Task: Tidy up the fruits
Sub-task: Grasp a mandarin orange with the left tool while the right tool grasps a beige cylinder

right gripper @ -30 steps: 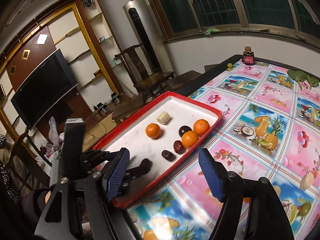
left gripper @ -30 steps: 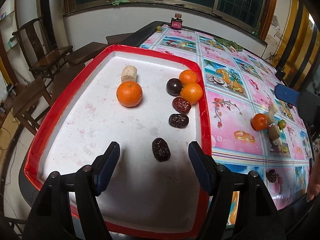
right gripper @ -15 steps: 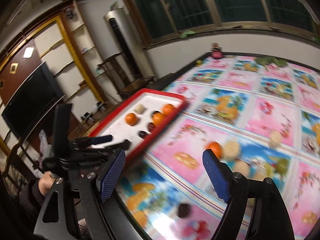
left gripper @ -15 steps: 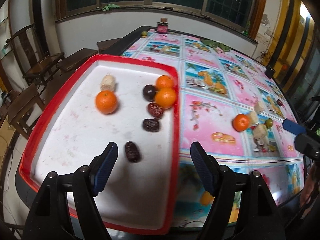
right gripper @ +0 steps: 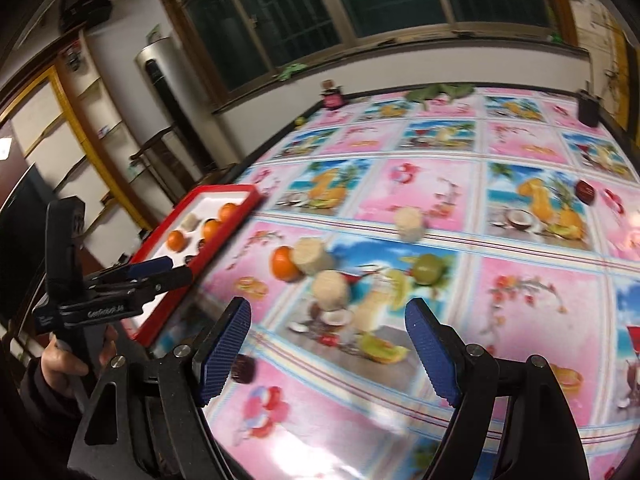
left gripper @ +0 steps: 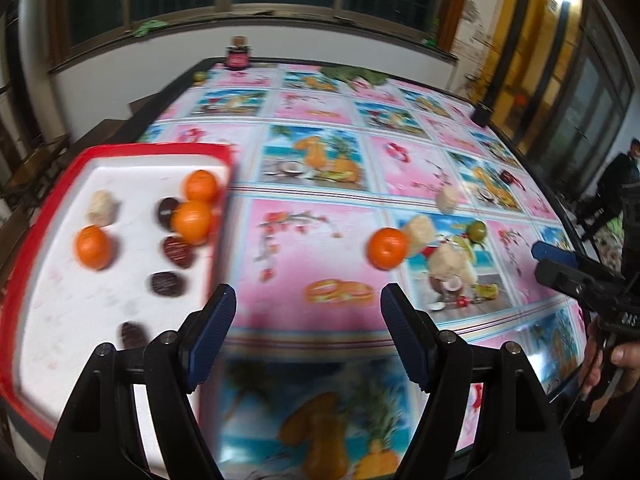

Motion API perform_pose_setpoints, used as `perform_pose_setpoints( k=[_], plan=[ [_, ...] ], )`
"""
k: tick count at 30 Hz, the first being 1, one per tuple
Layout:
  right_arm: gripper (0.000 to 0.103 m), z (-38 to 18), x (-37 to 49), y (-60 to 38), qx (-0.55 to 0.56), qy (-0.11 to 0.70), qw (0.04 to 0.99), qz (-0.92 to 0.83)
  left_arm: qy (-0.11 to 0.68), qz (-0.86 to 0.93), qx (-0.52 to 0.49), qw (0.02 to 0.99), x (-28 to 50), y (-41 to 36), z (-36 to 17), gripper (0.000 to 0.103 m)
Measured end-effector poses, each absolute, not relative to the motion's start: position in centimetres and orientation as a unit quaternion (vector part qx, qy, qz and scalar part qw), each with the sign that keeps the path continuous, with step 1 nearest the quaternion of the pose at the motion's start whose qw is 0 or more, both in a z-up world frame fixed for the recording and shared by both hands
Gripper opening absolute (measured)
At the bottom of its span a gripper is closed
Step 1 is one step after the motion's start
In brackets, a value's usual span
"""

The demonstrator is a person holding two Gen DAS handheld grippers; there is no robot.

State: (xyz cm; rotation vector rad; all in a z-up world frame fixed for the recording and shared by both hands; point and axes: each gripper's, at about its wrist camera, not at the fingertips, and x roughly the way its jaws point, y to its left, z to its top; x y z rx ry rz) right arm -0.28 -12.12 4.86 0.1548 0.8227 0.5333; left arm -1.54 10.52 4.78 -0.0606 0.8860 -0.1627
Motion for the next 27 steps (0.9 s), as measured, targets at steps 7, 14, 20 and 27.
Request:
perform_pose_setpoints(
  k=[7,14,20,27],
  plan=[
    [0.07,4.6,0.6,-13.7,0.084,0.397,0.886,0.225,0.438,-0.113,-0.013,0.892,0.4,7.9,3.8,0.075],
    [0.062,4.7,2.4,-13.4,0.079,0.401,0.888,0.212,0.45,-0.145,-0.003,0.881,1.9,6.4,2.8,0.068],
    [0.056,4.1,5.1,-12.3,0.056,0.413,0.885,0.208,0.455,-0.165,0.007,0.875,3.3,5.4,2.1,0.065],
    [0.049,2.6,8.2,-10.8,0.018,0.431,0.882,0.193,0.459,-0.169,0.01,0.872,4.3,5.1,1.7,0.061]
  ],
)
